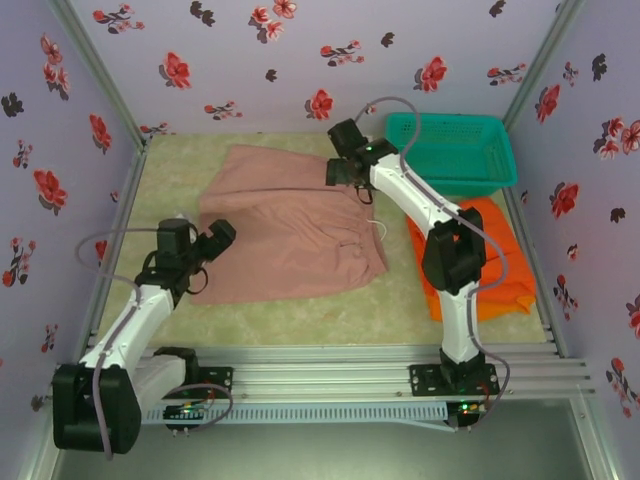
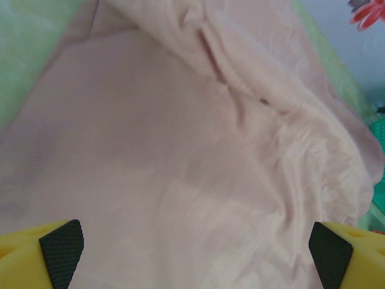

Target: Fold and stack the shorts

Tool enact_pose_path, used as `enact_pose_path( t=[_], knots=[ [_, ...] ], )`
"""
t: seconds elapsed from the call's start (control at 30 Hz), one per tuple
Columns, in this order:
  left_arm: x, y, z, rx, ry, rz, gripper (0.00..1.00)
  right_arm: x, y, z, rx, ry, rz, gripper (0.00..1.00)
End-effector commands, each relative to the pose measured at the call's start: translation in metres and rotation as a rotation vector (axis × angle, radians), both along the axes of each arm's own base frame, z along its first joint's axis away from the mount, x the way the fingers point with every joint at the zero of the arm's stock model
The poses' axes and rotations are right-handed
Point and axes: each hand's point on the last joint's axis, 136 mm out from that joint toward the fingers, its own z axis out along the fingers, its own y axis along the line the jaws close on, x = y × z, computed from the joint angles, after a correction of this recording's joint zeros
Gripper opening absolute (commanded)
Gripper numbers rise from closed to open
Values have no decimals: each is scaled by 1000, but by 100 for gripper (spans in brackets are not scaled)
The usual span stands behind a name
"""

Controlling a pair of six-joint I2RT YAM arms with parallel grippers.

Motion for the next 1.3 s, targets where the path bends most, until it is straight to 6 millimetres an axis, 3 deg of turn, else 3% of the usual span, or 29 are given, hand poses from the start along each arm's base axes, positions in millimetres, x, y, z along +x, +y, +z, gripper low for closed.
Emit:
enact_pose_path(
  t=[0.0,0.2,0.37,0.47,0.77,1.27],
  knots=[
    [-3,-17,-17,-93,23,-15,99,-16,53,15,173,-11,144,97],
    [-13,-36,-50,-132,78,-46,99,-19,133,-12,307,58,296,98],
    [-28,-37,-73,-128,136,-49,99,-2,171,-26,397,76,356,97],
    [-38,-36,-79,-123,160,-48,99,9,182,-41,396,86,367,97],
    [-74,-30,-107,-125,248,-32,99,56,177,-93,511,139,252,95],
    [-117,-21,-129,-149,333,50,99,90,117,-164,496,247,-12,93]
  ],
)
